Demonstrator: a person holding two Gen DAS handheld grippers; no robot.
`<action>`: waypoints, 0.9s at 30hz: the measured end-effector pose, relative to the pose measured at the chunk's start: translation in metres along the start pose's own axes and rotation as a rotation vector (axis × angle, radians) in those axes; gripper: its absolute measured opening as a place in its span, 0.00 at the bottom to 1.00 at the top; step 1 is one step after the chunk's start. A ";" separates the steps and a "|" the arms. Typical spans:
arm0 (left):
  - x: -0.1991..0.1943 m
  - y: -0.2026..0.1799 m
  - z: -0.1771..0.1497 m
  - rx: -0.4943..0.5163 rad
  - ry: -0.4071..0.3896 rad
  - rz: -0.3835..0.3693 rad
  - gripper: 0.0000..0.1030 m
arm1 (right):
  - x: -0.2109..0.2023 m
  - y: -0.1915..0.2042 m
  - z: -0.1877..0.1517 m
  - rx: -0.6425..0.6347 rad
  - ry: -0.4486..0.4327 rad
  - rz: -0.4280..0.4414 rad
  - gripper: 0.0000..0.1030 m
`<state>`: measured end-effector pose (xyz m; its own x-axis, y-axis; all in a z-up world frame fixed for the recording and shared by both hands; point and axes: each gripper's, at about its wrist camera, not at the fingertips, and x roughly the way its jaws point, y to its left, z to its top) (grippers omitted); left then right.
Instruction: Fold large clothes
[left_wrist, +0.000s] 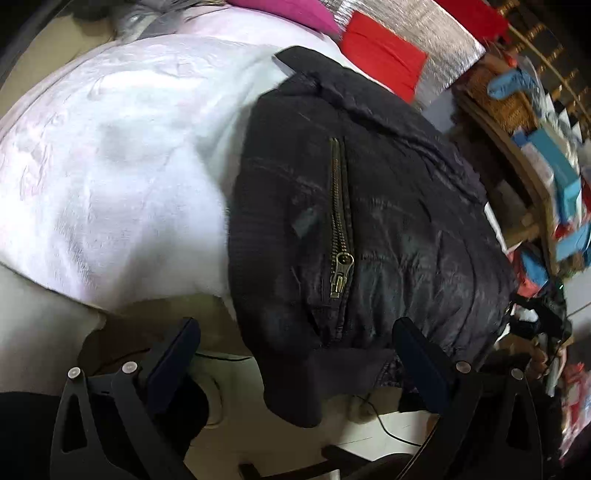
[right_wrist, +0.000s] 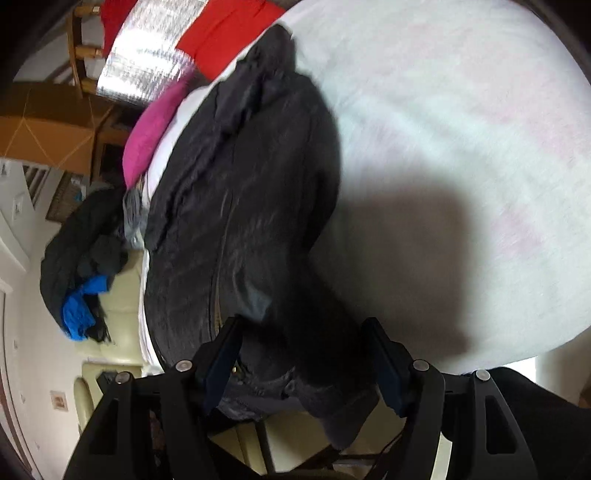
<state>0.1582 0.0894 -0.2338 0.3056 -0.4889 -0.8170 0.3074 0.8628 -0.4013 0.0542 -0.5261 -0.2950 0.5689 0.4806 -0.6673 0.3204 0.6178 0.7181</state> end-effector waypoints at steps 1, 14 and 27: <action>0.002 -0.002 -0.001 0.010 0.006 0.010 1.00 | 0.003 0.003 -0.002 -0.014 0.006 -0.009 0.69; 0.023 -0.014 -0.006 0.044 0.079 0.033 0.76 | 0.019 0.028 -0.018 -0.190 0.051 -0.049 0.71; 0.036 -0.012 -0.012 0.024 0.166 -0.017 0.81 | 0.031 0.047 -0.035 -0.315 0.075 -0.182 0.85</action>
<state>0.1545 0.0633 -0.2634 0.1472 -0.4740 -0.8681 0.3335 0.8501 -0.4076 0.0603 -0.4602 -0.2892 0.4636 0.3820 -0.7995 0.1563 0.8529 0.4981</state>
